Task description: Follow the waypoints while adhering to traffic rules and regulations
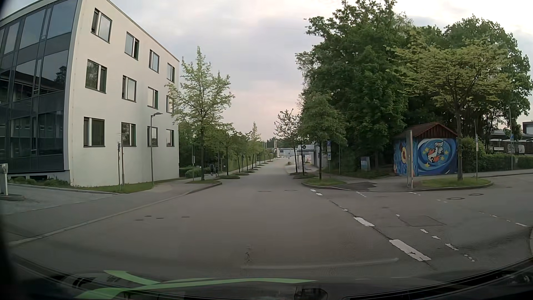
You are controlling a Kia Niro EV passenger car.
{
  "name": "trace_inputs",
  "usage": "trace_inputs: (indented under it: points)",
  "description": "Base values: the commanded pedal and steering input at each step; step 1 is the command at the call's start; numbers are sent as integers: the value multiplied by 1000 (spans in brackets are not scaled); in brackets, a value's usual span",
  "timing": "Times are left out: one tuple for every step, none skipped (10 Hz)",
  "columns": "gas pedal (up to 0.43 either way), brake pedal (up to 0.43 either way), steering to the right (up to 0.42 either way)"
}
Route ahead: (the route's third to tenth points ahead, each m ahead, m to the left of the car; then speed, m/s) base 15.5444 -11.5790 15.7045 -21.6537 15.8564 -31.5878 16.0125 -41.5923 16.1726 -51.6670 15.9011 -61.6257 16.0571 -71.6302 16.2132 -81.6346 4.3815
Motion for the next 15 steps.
trace_inputs:
  points:
    - [0, 195, 112]
    - [0, 189, 148]
    - [0, 189, 181]
    - [0, 189, 216]
    - [0, 189, 257]
    - [0, 177, 299]
    - [0, 146, 321]
    - [0, 67, 342]
    - [0, 0, 359]
    - [0, 0, 379]
    - [0, 0, 390]
    - [0, 0, 401]
    - [0, 0, 411]
    - [0, 0, 420]
    - [0, 0, 427]
